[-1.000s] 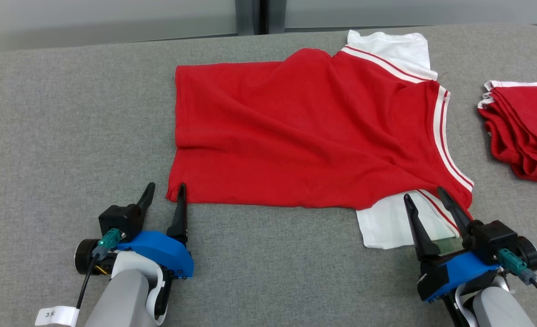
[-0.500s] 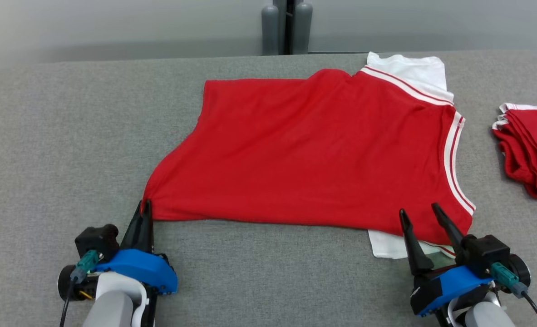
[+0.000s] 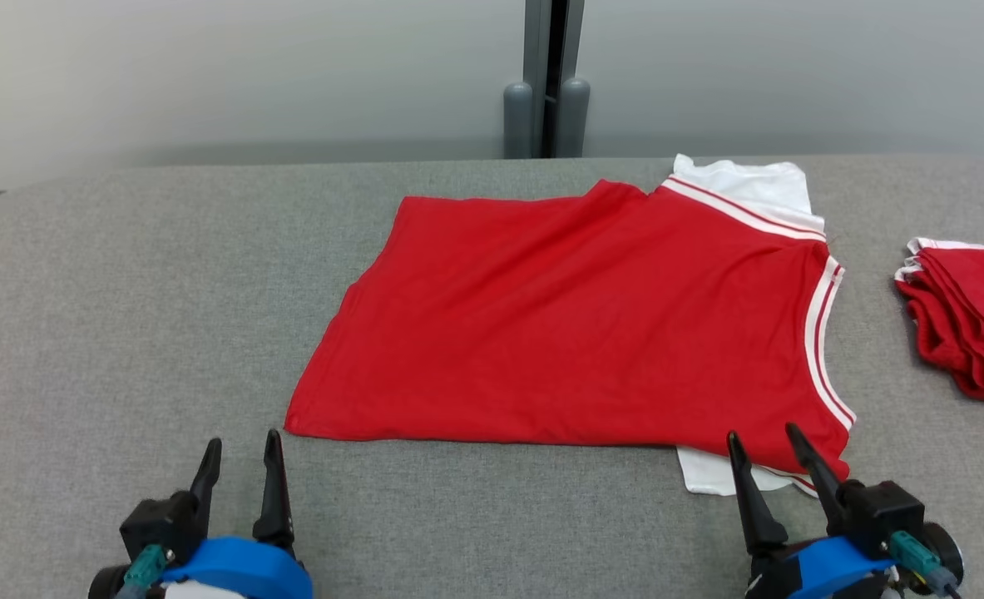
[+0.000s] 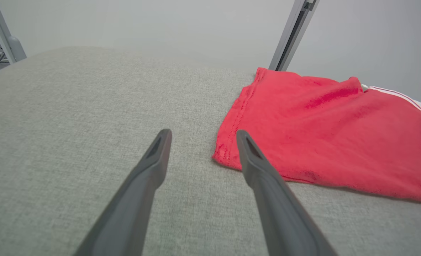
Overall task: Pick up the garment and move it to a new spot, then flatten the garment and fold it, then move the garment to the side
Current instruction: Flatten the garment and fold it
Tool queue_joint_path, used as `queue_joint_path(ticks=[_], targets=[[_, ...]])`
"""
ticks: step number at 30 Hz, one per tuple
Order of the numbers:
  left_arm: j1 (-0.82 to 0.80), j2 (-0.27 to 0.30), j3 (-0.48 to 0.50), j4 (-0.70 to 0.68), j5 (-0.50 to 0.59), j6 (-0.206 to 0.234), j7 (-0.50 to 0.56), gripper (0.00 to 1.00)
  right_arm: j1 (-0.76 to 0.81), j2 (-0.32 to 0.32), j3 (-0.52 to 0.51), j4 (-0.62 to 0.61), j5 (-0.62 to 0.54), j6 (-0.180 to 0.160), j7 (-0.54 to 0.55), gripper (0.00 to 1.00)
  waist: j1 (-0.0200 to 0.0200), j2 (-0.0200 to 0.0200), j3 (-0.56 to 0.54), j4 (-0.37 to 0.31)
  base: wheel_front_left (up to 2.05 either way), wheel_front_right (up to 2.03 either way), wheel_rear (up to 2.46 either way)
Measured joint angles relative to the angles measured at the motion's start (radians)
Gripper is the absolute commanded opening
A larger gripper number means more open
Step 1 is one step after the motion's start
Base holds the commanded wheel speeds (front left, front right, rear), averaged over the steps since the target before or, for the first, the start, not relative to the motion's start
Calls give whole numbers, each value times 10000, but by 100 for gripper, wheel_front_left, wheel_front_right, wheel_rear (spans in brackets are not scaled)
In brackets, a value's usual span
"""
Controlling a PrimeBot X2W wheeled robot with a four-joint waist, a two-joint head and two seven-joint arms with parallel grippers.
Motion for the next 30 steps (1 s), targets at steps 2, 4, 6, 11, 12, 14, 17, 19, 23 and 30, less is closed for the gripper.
queue_joint_path(ticks=[2,4,6,11,12,14,17,19,23,30], targets=[[328,-8,-27,-96,2,-4,-2,100,241,48,-35,71,0,0,0,100,0,0,-194,-10,0,0,0],[659,-13,-180,-81,-174,-21,-2,100,463,88,-29,173,8,2,0,100,-1,0,-367,-44,0,0,0],[883,-19,-347,-82,-278,-23,0,100,635,102,-35,245,52,0,0,100,-1,0,-508,-77,0,0,0],[1051,-23,-566,-102,-376,-13,-2,100,859,119,-128,422,173,2,0,100,-2,0,-656,-95,0,0,0],[1062,-25,-602,-102,-407,-8,0,100,859,119,-138,485,176,2,0,100,-2,0,-640,-87,0,0,0],[1060,-25,-650,-98,-410,6,-2,100,851,121,-134,606,180,0,0,100,-2,0,-599,-61,0,0,0],[992,-23,-725,-71,-397,6,-2,100,821,125,59,853,211,0,0,100,-1,0,-538,-7,0,0,0],[926,-25,-759,-69,-401,6,0,100,776,132,161,1051,410,2,0,100,-1,0,-499,40,0,0,0],[921,-23,-849,-27,-458,6,0,100,727,134,360,1505,744,0,0,100,0,0,-488,142,0,0,0],[923,-23,-888,29,-493,13,0,100,363,144,614,2010,1174,2,-2,100,0,0,-364,237,0,0,0]])
